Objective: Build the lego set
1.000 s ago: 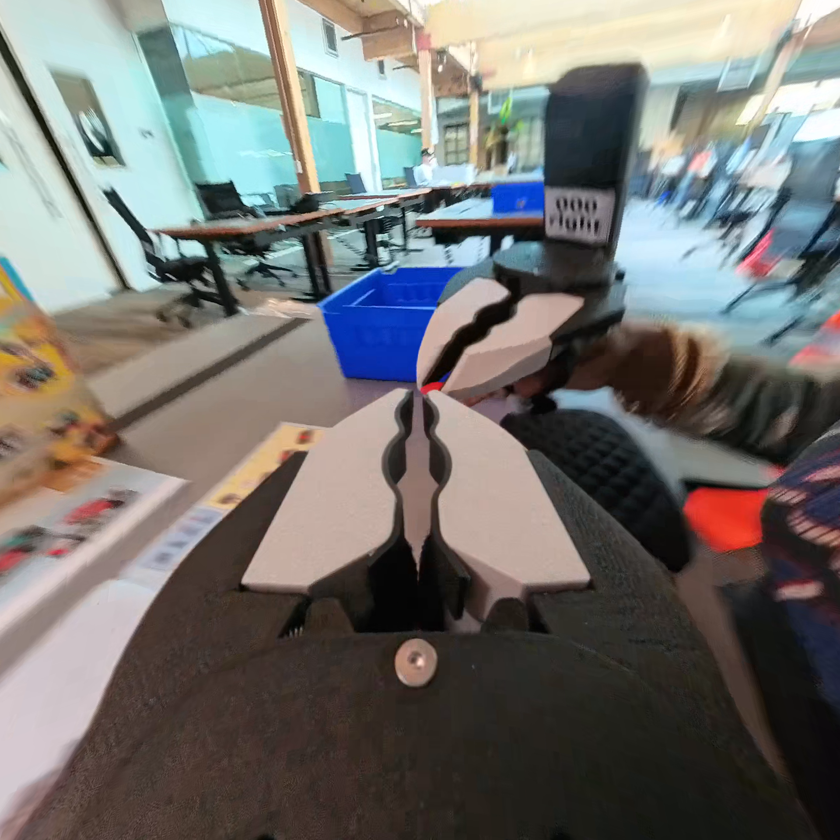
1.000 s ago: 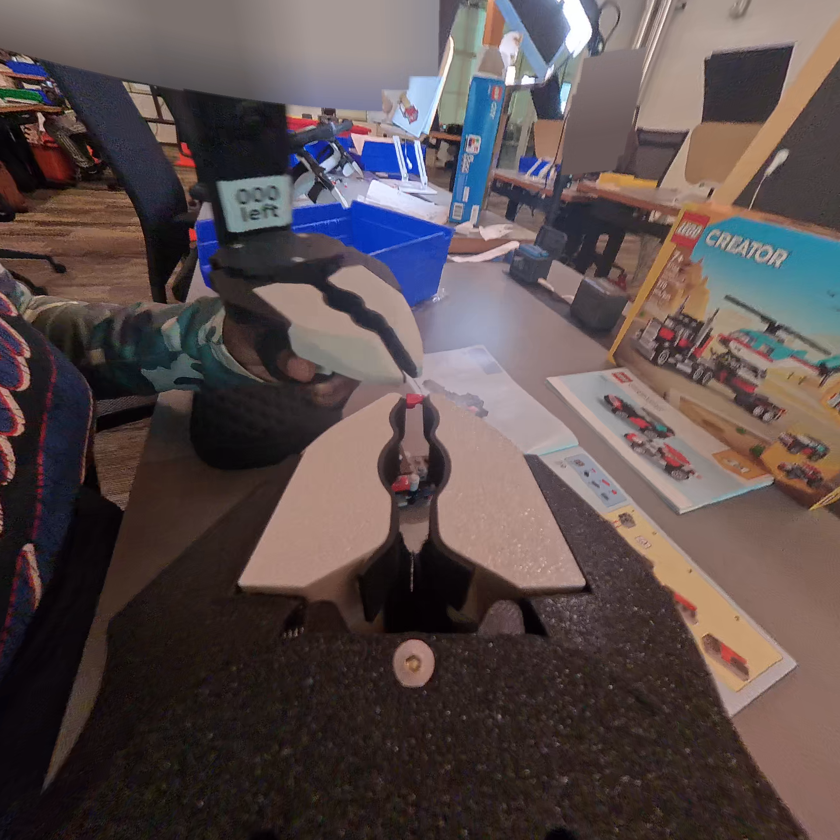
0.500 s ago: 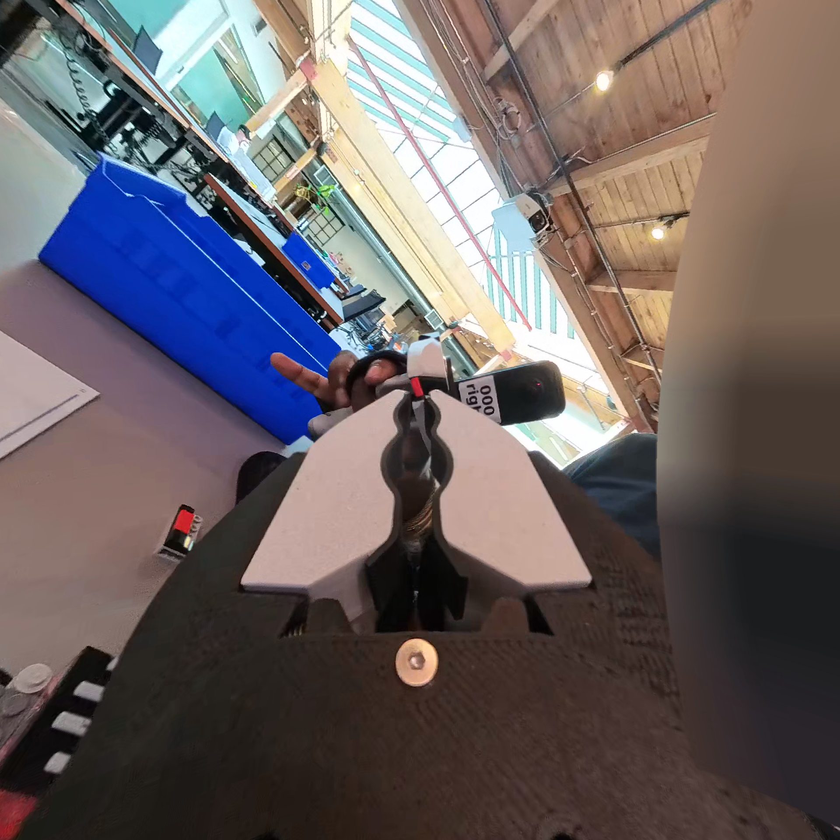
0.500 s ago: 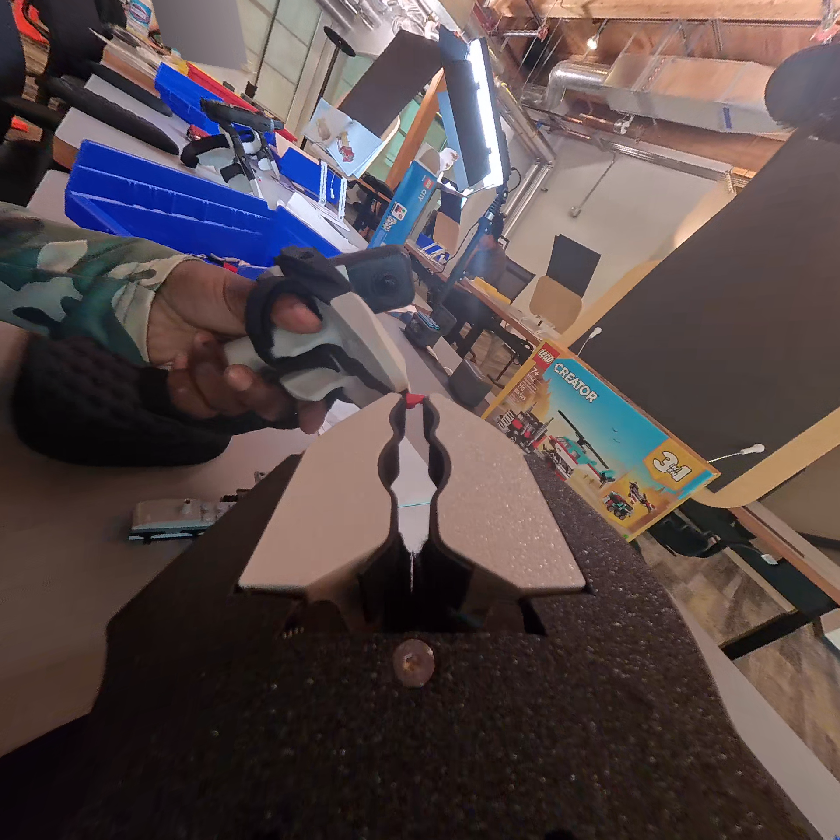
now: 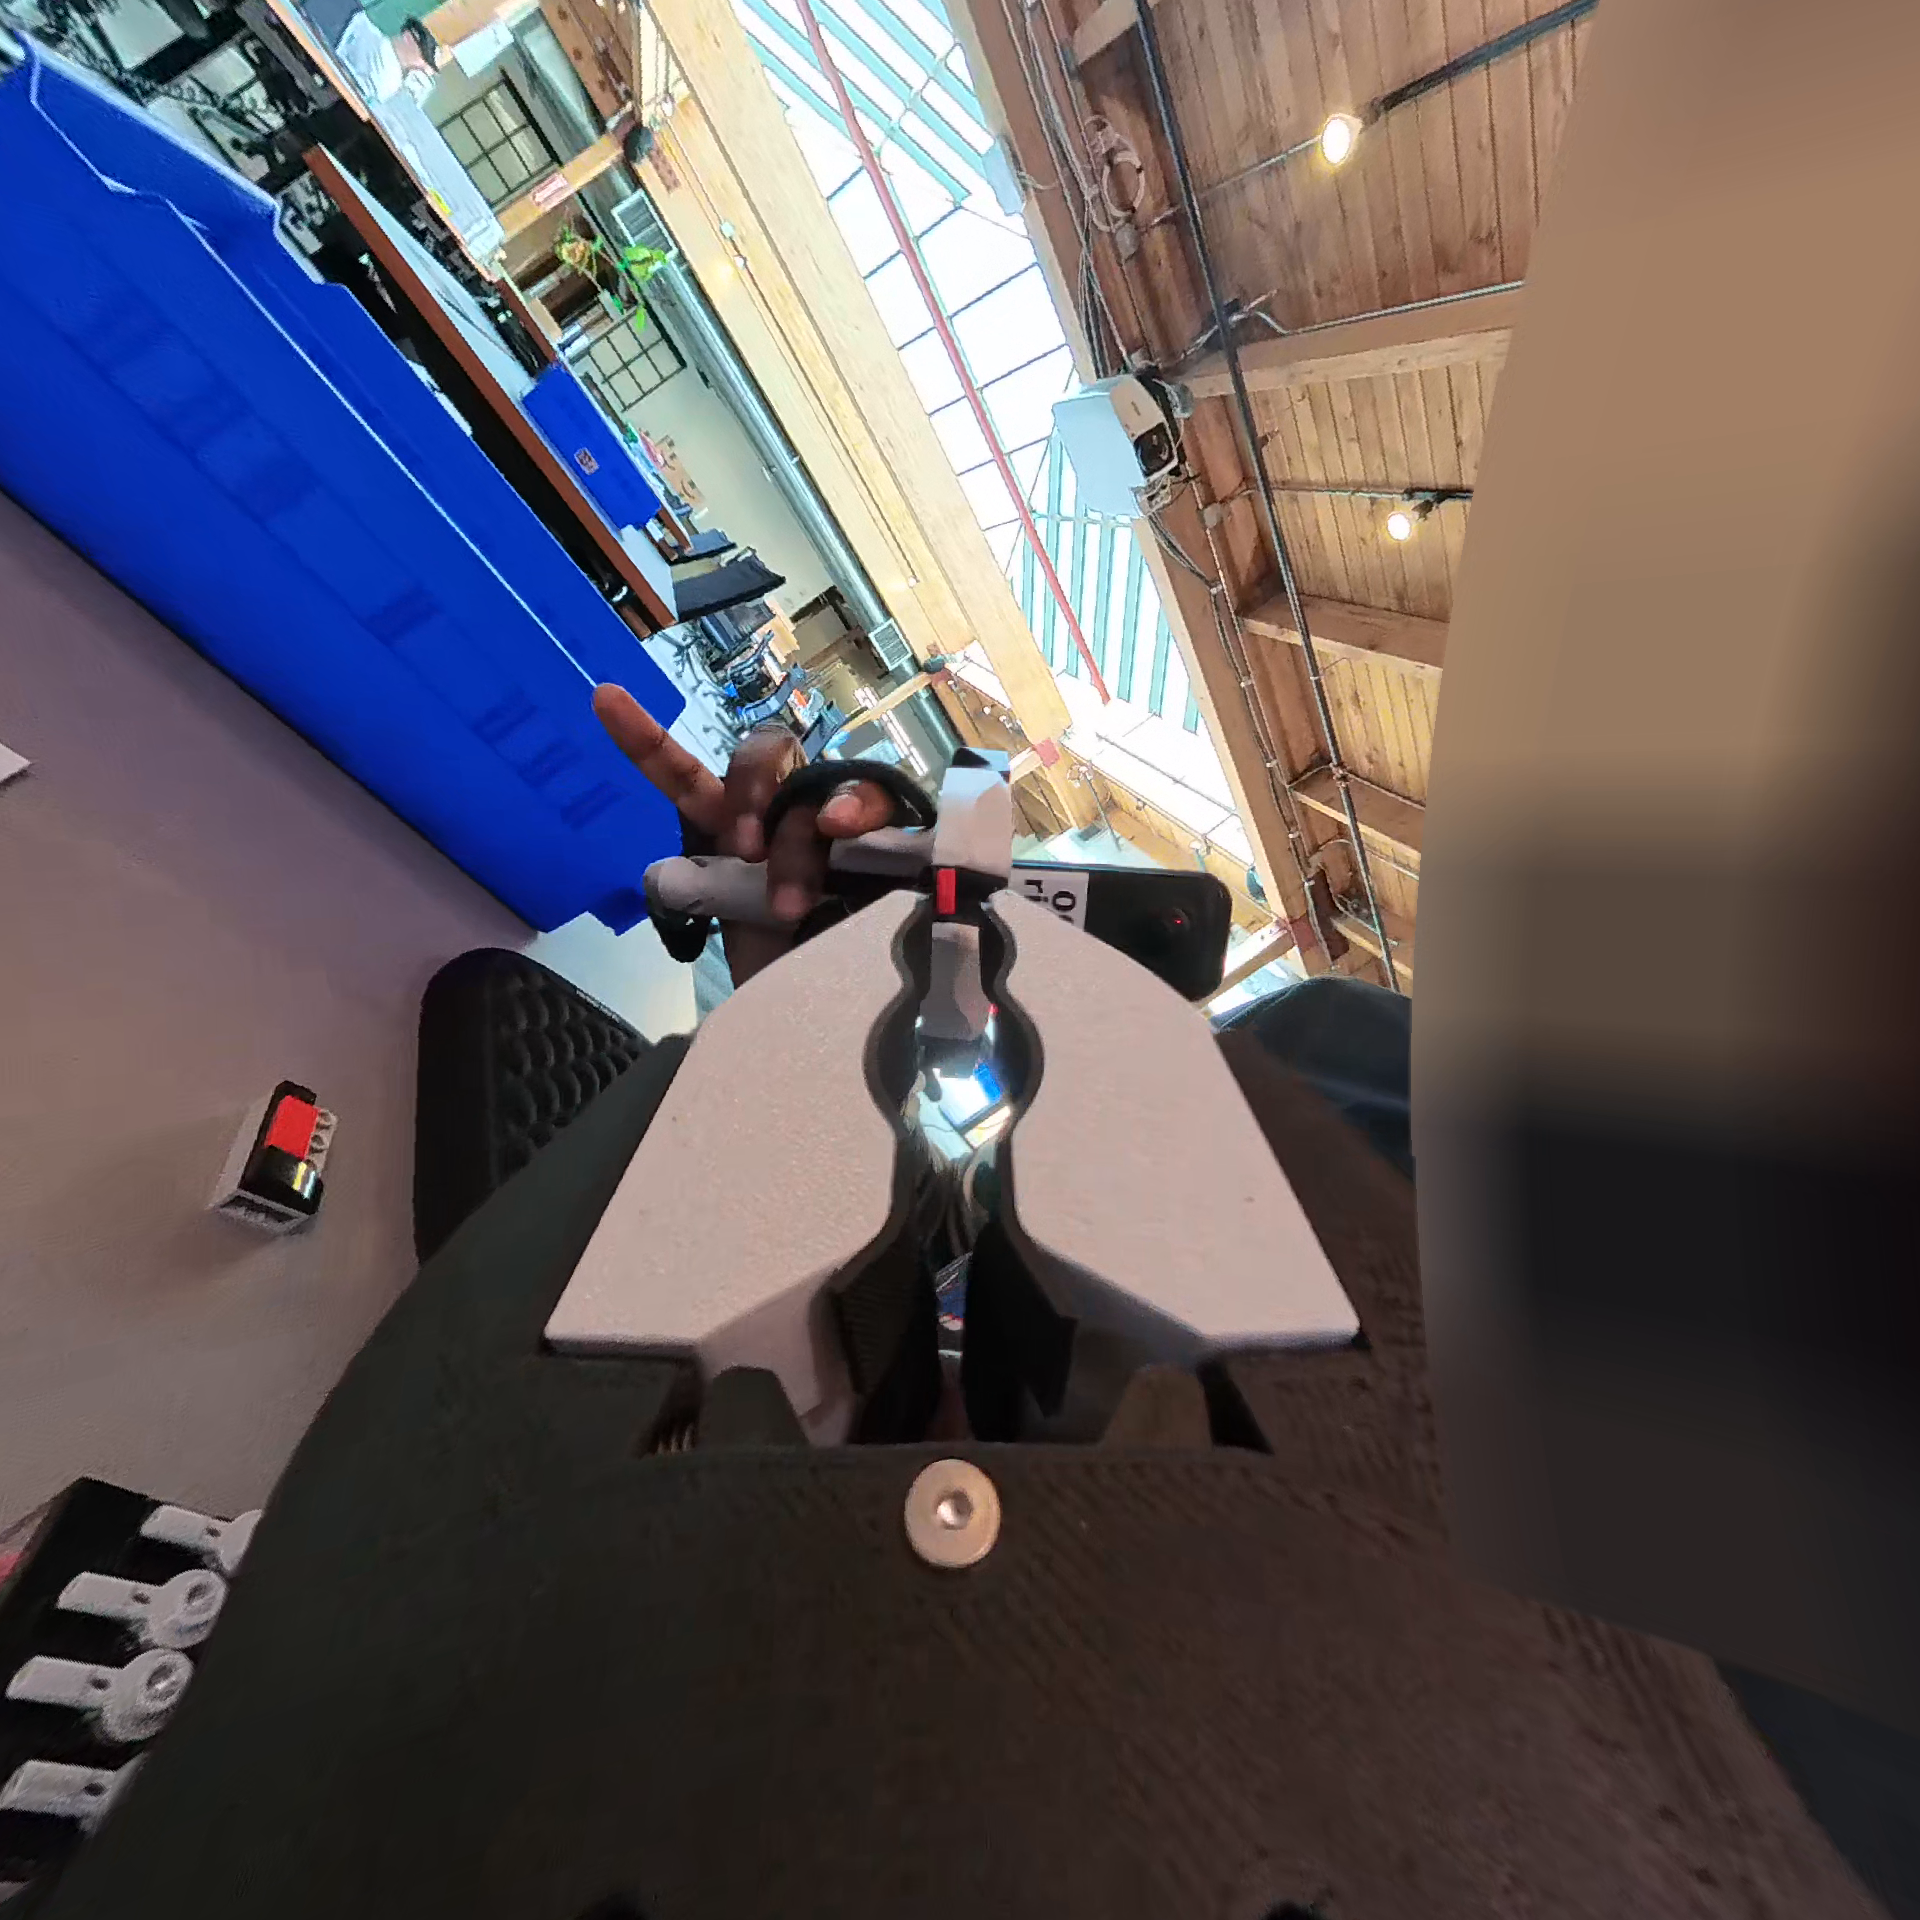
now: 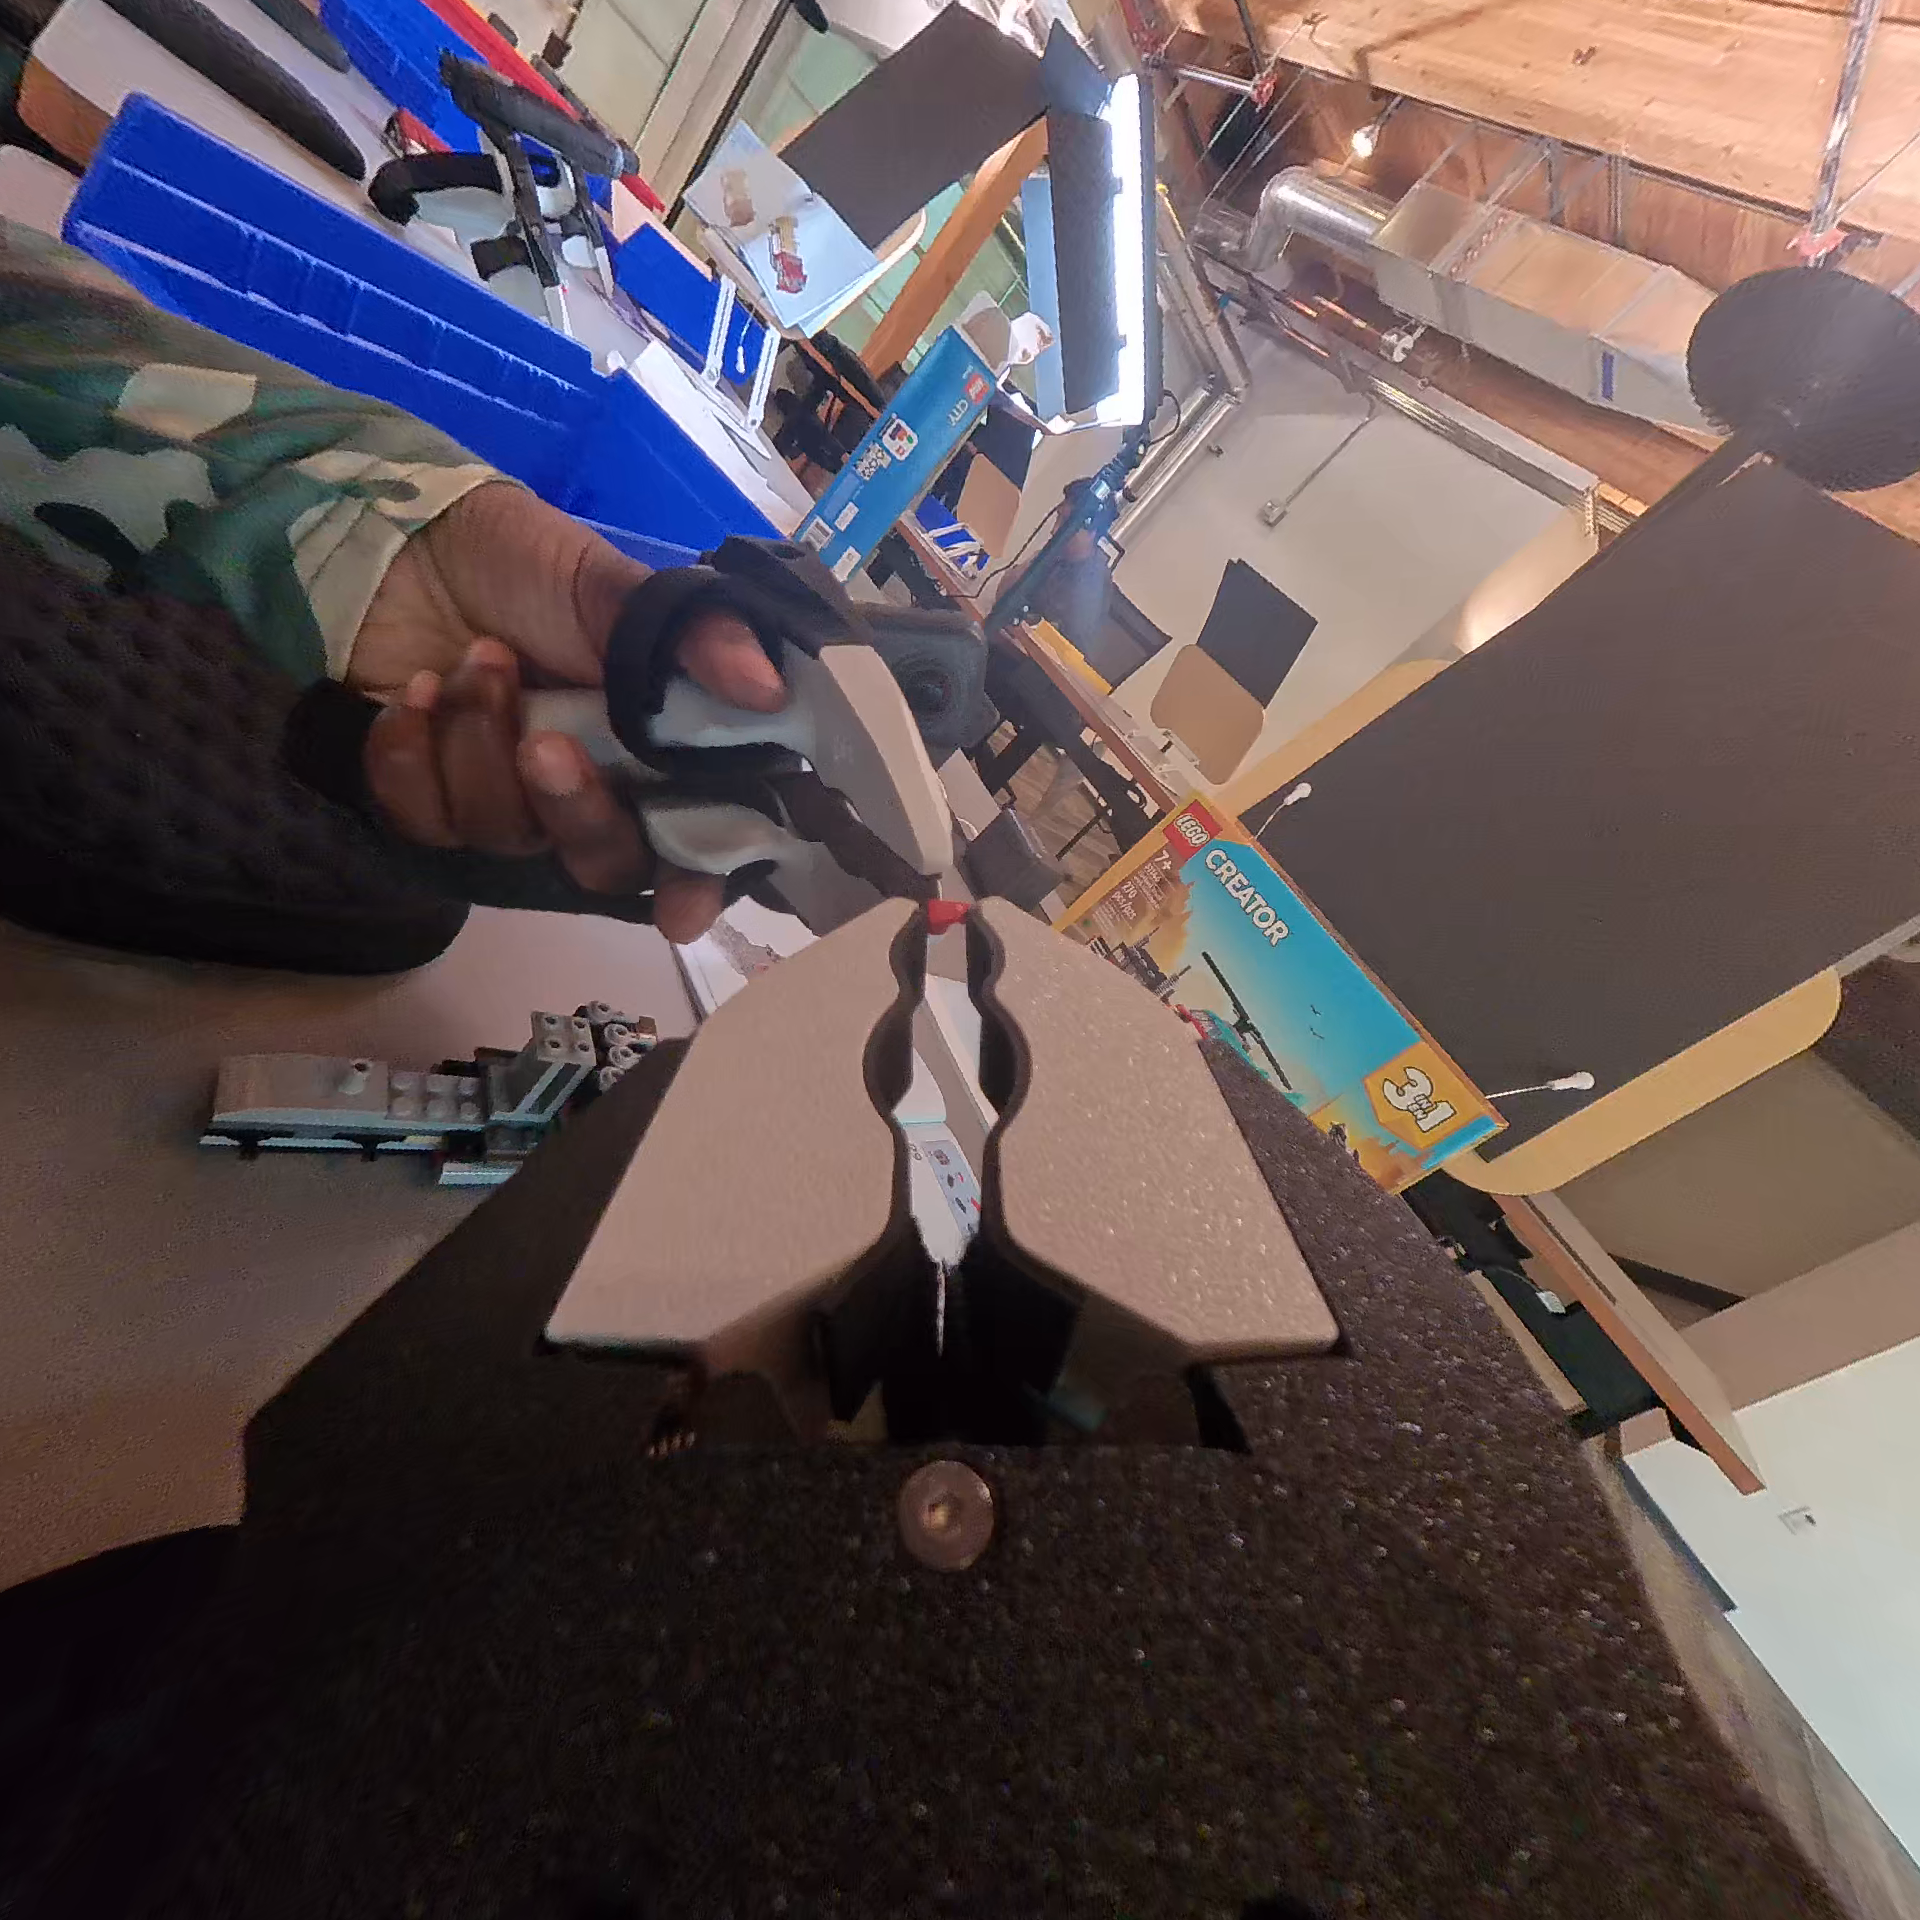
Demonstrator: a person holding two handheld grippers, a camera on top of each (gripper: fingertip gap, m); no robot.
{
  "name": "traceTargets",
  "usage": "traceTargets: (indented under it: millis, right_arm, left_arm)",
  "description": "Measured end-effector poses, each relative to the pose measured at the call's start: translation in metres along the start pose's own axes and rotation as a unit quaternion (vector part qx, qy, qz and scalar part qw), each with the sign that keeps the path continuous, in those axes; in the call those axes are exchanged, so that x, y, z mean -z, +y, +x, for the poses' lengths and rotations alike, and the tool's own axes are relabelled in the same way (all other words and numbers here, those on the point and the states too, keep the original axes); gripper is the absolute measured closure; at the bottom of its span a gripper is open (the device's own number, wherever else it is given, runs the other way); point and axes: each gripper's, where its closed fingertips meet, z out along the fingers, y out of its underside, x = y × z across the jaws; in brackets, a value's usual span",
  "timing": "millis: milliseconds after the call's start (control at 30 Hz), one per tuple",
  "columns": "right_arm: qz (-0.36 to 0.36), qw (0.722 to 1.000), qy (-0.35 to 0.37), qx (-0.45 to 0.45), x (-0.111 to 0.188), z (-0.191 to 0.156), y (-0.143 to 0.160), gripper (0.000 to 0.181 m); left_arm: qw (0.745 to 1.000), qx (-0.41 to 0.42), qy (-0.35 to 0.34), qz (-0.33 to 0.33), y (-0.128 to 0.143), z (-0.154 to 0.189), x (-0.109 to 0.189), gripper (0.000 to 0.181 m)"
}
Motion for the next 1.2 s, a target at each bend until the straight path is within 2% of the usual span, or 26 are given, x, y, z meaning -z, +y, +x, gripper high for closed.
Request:
traceTargets:
  millis: [133,433,533,667,900,1200]
  right_arm:
    - [0.003,1.0,0.006,0.009,0.001,0.0,-0.002,0.174]
    - [-0.001,1.0,-0.002,0.002,0.0,-0.002,0.001,0.174]
    - [0.007,0.998,-0.056,-0.041,0.003,-0.008,0.002,0.17]
    - [0.029,0.98,-0.151,-0.126,0.012,-0.013,0.002,0.161]
    - [0.044,0.96,-0.253,-0.115,0.018,-0.028,-0.001,0.166]
    - [0.045,0.944,-0.319,-0.075,0.022,-0.042,-0.002,0.171]
  left_arm:
    - [1.0,-0.005,-0.015,-0.013,0.002,-0.005,-0.001,0.168]
    - [1.0,-0.017,-0.01,-0.019,0.002,-0.004,-0.002,0.177]
    - [0.998,-0.014,-0.015,-0.059,0.009,-0.005,0.0,0.178]
    - [0.992,0.012,-0.004,-0.129,0.021,-0.003,0.003,0.178]
    - [0.98,0.035,0.009,-0.198,0.037,-0.005,0.001,0.178]
    - [0.971,0.037,0.012,-0.237,0.046,-0.005,-0.002,0.178]
